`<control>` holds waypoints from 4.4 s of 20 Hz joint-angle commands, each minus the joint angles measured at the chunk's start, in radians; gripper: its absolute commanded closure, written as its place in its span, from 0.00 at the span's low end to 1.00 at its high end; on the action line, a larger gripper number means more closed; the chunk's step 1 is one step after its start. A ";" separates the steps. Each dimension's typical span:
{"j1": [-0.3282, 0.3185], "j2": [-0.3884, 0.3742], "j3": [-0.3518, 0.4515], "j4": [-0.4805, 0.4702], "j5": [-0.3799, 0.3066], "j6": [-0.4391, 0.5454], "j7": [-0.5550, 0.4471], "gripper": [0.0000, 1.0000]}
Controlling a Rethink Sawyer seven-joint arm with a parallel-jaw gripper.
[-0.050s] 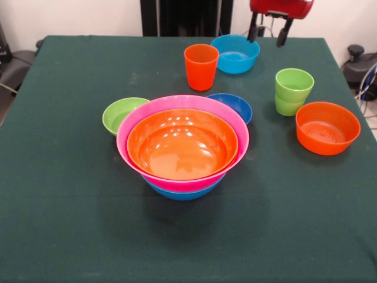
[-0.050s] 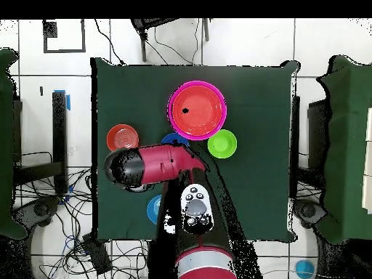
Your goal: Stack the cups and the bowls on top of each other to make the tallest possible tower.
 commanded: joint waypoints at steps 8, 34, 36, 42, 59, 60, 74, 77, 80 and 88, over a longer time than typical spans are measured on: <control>-0.030 0.089 0.071 -0.078 0.029 0.010 0.037 0.00; -0.003 0.123 0.024 -0.157 -0.005 0.006 -0.004 0.00; -0.011 0.127 0.033 -0.158 -0.005 -0.005 -0.014 0.00; -0.027 0.120 0.062 -0.145 -0.001 -0.031 -0.036 0.00; -0.054 0.227 0.100 -0.146 0.079 -0.156 0.052 0.00; -0.067 0.219 0.122 -0.133 0.093 -0.158 0.044 0.00; -0.088 0.087 0.153 -0.064 0.116 -0.057 0.010 0.00; -0.087 0.042 0.162 -0.054 0.109 -0.016 -0.017 0.00; -0.087 0.014 0.166 -0.036 0.116 -0.009 -0.007 0.00; -0.086 0.001 0.162 -0.036 0.132 0.016 0.011 0.00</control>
